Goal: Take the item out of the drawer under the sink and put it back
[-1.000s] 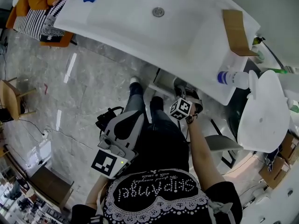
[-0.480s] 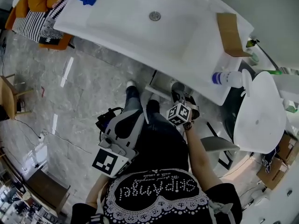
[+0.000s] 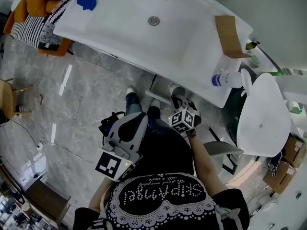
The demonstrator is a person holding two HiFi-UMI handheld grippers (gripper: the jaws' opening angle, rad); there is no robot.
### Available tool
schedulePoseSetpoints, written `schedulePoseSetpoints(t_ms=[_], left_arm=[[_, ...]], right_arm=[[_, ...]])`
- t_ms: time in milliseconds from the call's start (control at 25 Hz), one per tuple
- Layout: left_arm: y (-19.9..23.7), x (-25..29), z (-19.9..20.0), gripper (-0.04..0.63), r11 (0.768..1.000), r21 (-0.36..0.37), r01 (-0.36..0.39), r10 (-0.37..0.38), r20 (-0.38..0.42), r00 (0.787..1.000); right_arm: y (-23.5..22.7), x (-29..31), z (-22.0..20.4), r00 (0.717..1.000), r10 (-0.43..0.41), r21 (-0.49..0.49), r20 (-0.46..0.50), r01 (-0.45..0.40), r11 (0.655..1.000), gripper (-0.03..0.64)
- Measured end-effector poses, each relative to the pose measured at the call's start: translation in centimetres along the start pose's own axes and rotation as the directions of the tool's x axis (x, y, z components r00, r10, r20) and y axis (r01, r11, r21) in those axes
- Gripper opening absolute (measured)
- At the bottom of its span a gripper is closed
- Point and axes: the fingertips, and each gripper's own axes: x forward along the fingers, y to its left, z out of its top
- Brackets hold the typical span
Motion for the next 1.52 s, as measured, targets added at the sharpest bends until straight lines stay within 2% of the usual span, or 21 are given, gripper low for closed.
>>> schedulePoseSetpoints(t_ms=[640,800,960,1280,1520], left_arm=[[-1.1,-0.7,0.5,0.005,1.000,0.014,0.004,-0.005,0.081,0.997],[-1.3,-0.7,0.4,0.005,1.000,0.027,0.005,-0.008,0.087,0.996],[-1.6,-0.6,0.4,0.005,0.999,0.037,0.014,-0.017,0.088,0.996],[-2.2,0.0,0.8,0.005,0.997,0.052,0.052,-0.057,0.096,0.994],[-3.1,1.1,1.1,0.005,0.991,0.088,0.101,-0.109,0.082,0.991]], right_arm=[[0.7,-4.3,2.8,0.992,0.029,0.046,0.121,-0.035,0.998,0.026],[0.5,-5.9,4.1,0.982,0.017,0.104,0.188,-0.037,0.994,0.026],[-0.6,-8.3,5.4,0.965,-0.037,0.182,0.260,-0.012,0.983,0.026],[-2.3,-12.1,7.1,0.935,-0.141,0.245,0.324,0.061,0.968,0.026],[-5.1,-15.8,8.6,0.880,-0.260,0.362,0.397,0.110,0.926,0.026]])
